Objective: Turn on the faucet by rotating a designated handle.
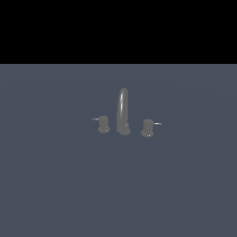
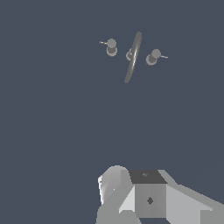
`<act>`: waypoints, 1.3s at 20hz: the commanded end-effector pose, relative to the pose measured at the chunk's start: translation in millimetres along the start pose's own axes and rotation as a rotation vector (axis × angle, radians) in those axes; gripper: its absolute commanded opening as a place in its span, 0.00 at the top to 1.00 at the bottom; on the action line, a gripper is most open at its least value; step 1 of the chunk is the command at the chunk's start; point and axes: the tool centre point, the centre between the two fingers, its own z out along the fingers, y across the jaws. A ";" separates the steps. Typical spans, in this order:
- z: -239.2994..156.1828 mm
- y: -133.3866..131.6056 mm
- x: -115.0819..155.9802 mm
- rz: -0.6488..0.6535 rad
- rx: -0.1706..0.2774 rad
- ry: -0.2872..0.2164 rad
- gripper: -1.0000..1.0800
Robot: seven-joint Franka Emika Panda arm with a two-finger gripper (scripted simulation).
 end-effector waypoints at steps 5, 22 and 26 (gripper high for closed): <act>2.0 -1.7 1.0 0.009 0.000 0.000 1.00; 55.1 -44.5 32.3 0.237 0.003 0.001 1.00; 75.4 -59.0 46.9 0.323 0.004 0.002 1.00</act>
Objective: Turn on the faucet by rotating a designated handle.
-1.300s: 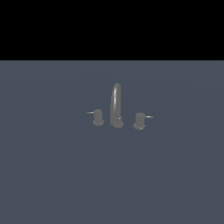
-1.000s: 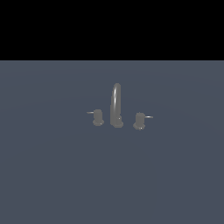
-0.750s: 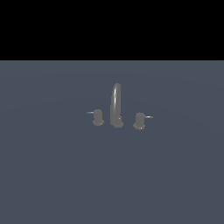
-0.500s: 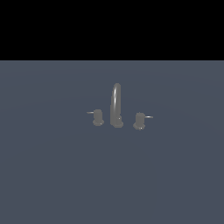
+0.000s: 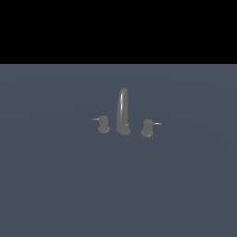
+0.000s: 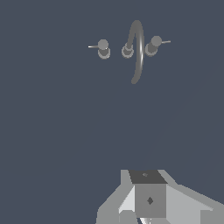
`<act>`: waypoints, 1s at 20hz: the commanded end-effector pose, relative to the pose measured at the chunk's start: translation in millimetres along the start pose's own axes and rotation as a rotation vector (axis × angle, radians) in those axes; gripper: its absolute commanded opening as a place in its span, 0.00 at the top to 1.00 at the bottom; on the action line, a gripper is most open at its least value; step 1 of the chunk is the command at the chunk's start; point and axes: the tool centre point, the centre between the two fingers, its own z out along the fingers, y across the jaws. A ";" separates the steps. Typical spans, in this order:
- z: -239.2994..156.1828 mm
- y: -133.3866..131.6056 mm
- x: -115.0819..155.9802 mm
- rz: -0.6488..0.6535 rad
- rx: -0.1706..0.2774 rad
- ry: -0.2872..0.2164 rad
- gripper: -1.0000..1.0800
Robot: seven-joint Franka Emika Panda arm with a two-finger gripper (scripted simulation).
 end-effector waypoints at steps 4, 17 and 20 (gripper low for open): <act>28.3 -24.1 15.1 0.121 0.003 0.001 1.00; 93.2 -72.5 62.0 0.398 0.009 0.001 1.00; 107.3 -81.3 74.2 0.458 0.011 0.001 1.00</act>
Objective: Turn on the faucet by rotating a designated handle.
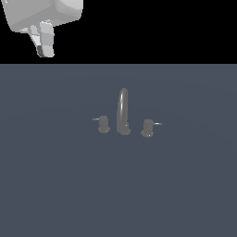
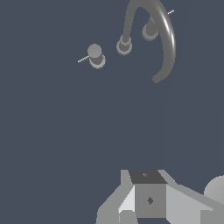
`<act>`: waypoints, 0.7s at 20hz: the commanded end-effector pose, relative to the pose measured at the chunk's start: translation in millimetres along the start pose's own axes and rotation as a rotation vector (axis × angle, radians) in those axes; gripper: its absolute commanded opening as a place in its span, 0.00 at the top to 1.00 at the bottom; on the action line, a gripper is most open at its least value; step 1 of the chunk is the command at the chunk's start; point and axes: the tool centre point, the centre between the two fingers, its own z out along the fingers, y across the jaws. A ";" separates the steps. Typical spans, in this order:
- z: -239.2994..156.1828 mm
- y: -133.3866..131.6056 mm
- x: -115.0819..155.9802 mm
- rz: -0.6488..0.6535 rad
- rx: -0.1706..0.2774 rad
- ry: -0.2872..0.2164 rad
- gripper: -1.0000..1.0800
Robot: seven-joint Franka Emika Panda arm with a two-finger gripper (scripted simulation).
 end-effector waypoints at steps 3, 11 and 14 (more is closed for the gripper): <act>21.1 -18.9 11.7 0.091 0.003 0.000 1.00; 55.7 -46.9 35.4 0.239 0.007 0.001 1.00; 68.2 -56.1 45.1 0.293 0.007 0.001 1.00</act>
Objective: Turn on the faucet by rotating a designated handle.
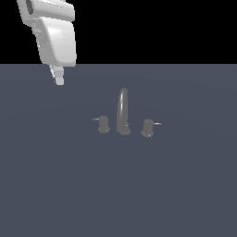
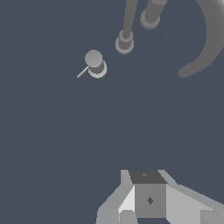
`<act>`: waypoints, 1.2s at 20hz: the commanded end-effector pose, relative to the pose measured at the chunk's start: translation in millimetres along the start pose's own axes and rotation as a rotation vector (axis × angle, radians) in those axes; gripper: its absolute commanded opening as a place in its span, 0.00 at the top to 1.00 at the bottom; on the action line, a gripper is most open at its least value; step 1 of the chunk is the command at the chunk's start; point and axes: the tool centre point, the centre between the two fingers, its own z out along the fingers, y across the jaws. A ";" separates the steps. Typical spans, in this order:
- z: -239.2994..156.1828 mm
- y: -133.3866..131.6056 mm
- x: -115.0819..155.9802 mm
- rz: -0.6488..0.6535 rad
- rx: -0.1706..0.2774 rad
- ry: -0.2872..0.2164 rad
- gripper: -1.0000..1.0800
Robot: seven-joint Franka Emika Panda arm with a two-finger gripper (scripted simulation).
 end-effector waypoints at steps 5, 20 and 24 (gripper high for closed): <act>27.6 -23.8 16.7 0.118 0.002 0.002 1.00; 103.8 -75.9 78.6 0.444 -0.001 0.015 1.00; 128.0 -88.3 102.6 0.551 -0.001 0.019 1.00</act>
